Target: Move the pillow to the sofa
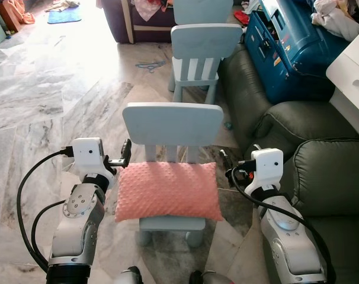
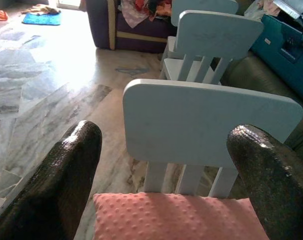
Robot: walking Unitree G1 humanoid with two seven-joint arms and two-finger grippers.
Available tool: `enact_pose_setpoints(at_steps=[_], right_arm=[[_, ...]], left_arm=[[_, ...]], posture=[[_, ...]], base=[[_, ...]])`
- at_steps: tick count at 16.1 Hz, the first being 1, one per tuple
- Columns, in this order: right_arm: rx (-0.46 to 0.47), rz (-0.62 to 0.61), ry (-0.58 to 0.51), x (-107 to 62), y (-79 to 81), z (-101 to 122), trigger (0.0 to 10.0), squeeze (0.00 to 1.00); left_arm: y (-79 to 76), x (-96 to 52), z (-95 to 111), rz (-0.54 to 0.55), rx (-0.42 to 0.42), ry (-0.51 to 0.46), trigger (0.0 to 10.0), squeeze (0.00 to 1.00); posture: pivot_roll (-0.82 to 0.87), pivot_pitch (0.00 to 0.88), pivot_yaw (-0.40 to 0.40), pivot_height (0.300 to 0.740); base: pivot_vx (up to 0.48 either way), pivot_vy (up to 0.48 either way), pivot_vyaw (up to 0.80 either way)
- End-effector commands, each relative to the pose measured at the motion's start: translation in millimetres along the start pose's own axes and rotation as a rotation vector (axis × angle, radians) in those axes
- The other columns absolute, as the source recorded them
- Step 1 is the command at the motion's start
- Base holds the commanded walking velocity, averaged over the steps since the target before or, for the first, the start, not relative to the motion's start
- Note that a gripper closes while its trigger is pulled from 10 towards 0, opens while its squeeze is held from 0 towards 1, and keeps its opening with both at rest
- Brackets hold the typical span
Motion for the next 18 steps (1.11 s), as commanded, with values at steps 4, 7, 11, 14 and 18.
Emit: enact_pose_setpoints(at_steps=[4, 7, 11, 14, 18], right_arm=[[-0.006, -0.006, -0.011, -1.3, -0.7, 3.9, 10.0, 0.00], [-0.006, -0.006, -0.011, -1.2, -0.4, 3.8, 10.0, 0.00], [-0.005, -0.009, -0.010, -1.6, -0.3, 3.3, 10.0, 0.00], [-0.005, -0.008, -0.011, -1.4, 0.0, 3.5, 10.0, 0.00], [-0.004, -0.008, -0.011, -1.7, 0.1, 3.4, 10.0, 0.00]], left_arm=[[0.5, -1.9, -1.3, -0.009, 0.021, 0.002, 10.0, 0.00], [0.7, -1.9, -0.9, -0.010, 0.002, -0.003, 10.0, 0.00], [2.3, -2.3, -0.8, -0.006, -0.014, -0.004, 10.0, 0.00], [2.9, -2.3, -0.8, -0.005, -0.016, -0.004, 10.0, 0.00], [2.5, -2.4, -0.5, -0.005, -0.018, -0.006, 10.0, 0.00]], posture=[[-0.09, 0.156, -0.037, 0.740], [-0.09, 0.155, -0.035, 0.740], [-0.09, 0.156, -0.035, 0.740], [-0.09, 0.156, -0.034, 0.740], [-0.09, 0.157, -0.032, 0.740]], base=[[0.000, -0.082, 0.00], [0.000, -0.320, 0.00], [0.000, 0.000, 0.00], [0.000, 0.000, 0.00], [0.000, 0.000, 0.00]])
Point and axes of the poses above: a point about 5 cm out from each wrist's last joint towards the gripper, its own x axis pointing out of the wrist towards the gripper, its own z axis along the axis of the wrist's last joint, y = z × x, the point moved 2 cm from there along x, pointing out of the wrist towards the gripper, and after that the axes turned 12 degrees about x, right-handed, at the moved point
